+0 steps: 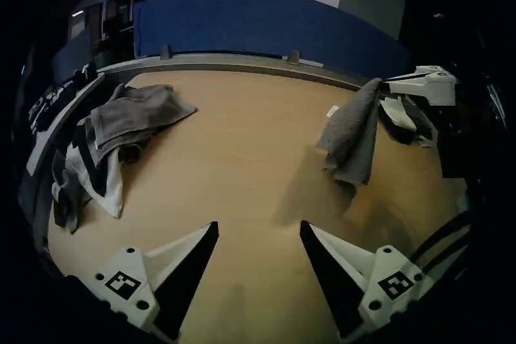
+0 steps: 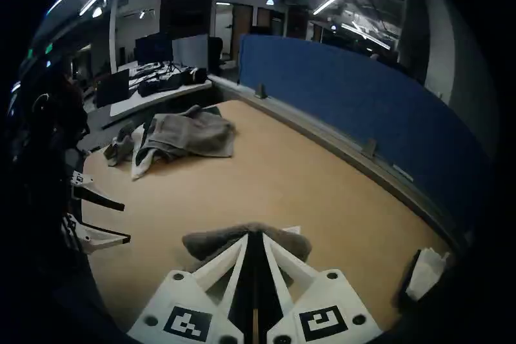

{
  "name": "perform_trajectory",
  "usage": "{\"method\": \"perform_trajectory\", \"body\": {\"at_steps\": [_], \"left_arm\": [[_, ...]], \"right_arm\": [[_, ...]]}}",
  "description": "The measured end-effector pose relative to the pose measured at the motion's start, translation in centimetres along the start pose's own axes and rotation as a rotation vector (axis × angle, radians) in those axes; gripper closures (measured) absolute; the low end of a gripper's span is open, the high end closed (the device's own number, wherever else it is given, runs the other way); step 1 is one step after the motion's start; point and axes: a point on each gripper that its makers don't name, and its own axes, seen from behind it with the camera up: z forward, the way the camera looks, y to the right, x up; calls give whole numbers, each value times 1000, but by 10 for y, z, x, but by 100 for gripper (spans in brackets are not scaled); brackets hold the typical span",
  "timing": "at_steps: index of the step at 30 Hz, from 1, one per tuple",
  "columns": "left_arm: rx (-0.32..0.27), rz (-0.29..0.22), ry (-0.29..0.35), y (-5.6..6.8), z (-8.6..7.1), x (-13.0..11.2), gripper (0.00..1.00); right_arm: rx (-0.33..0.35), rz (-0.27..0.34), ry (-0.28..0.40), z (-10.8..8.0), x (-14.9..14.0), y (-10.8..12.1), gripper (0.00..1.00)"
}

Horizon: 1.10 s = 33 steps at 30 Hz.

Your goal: Fold towel

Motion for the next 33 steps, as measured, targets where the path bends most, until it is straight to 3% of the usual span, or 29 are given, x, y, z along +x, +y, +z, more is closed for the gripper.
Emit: {"method": "perform_trajectory", "body": {"at_steps": [20,33], "left_arm": [[-15,18,4,8,-1,7,6],[-35,42,-1,21,4,8,6]], "right_arm": [[-36,44,33,-16,8,14,99],[-115,97,31,-53,-10,57,100]]}}
